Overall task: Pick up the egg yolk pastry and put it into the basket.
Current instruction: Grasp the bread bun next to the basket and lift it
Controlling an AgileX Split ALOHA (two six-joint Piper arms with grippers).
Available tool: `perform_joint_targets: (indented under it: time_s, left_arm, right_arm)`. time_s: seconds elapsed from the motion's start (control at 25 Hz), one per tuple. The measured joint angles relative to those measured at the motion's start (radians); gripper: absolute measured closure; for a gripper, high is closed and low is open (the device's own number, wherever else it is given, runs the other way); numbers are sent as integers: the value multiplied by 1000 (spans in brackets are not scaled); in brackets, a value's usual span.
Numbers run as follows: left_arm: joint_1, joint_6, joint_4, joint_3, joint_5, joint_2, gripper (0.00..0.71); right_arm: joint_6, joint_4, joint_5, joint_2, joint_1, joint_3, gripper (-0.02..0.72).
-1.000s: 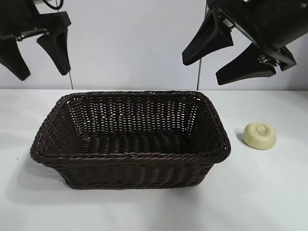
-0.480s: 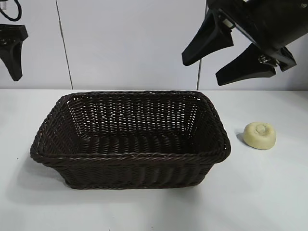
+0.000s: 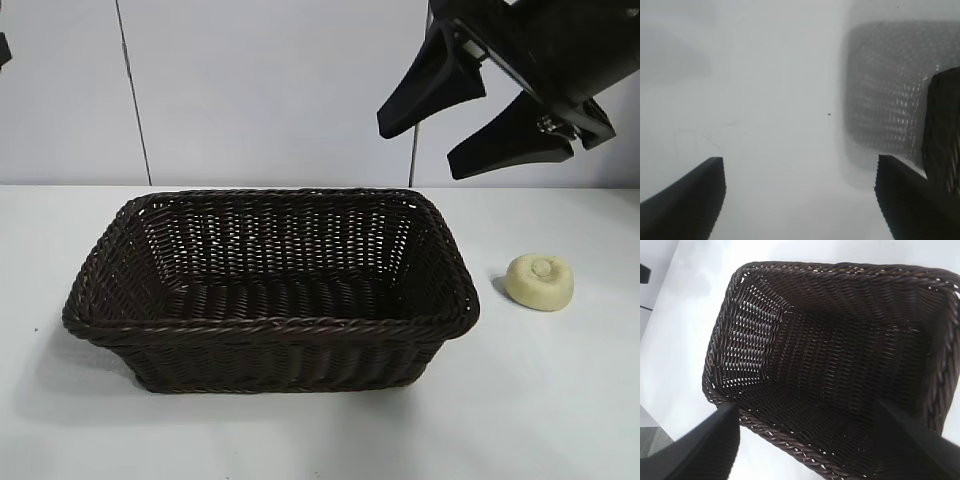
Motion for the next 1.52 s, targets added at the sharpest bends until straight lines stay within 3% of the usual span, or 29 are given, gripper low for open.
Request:
perform_joint_targets:
  time_s: [1.0,1.2,1.52]
  left_arm:
    - [0,-11,48,837,-20,-1218,114]
    - [0,-11,28,985,-89,-1362,114]
    - [0,-12,27,989,-109,-1377,114]
  right_arm:
    - [0,-1,27,0,0,0,165]
    - [0,-2,28,0,0,0,165]
    - [0,-2,28,0,0,0,165]
